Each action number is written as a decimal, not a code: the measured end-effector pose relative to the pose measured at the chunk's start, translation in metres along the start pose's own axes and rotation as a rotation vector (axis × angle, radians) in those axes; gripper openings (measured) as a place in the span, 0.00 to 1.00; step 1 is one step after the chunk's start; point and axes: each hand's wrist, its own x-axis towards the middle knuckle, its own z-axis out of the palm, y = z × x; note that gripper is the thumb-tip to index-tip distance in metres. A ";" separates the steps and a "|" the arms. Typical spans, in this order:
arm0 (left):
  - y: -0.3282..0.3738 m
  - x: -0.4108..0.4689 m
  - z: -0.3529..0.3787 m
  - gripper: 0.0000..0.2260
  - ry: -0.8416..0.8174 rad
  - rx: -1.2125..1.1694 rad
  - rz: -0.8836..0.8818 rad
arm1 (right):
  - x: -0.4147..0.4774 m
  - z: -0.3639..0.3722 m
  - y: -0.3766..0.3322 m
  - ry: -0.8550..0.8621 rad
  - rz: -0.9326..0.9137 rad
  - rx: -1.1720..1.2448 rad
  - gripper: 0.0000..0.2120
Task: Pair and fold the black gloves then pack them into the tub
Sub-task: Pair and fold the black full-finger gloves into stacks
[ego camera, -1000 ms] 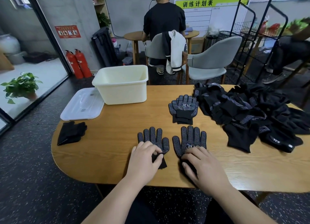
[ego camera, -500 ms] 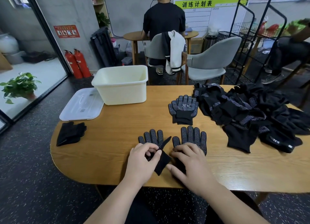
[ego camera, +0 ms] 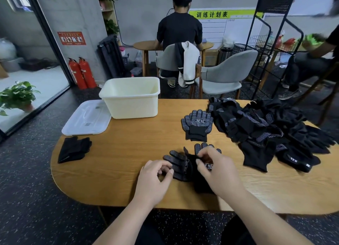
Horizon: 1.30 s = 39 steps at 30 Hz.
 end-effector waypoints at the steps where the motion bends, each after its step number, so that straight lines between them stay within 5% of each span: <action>1: 0.001 -0.001 0.001 0.07 -0.012 0.031 0.023 | 0.003 -0.009 -0.003 -0.001 0.006 0.023 0.08; 11: 0.018 0.014 0.017 0.16 -0.114 0.288 0.173 | 0.051 -0.116 -0.036 -0.123 -0.082 0.075 0.08; 15: 0.027 0.018 0.033 0.25 -0.231 0.329 0.187 | 0.074 -0.122 -0.030 -0.010 -0.095 -0.015 0.08; 21: 0.017 0.016 0.041 0.31 -0.271 0.434 0.271 | 0.048 -0.095 -0.015 0.169 -0.339 -0.197 0.09; 28: 0.021 0.015 0.039 0.35 -0.364 0.474 0.224 | -0.033 0.021 0.072 -0.018 -0.365 -0.328 0.17; 39: 0.026 0.015 0.037 0.43 -0.369 0.477 0.198 | -0.031 0.004 0.063 0.181 -0.442 -0.395 0.14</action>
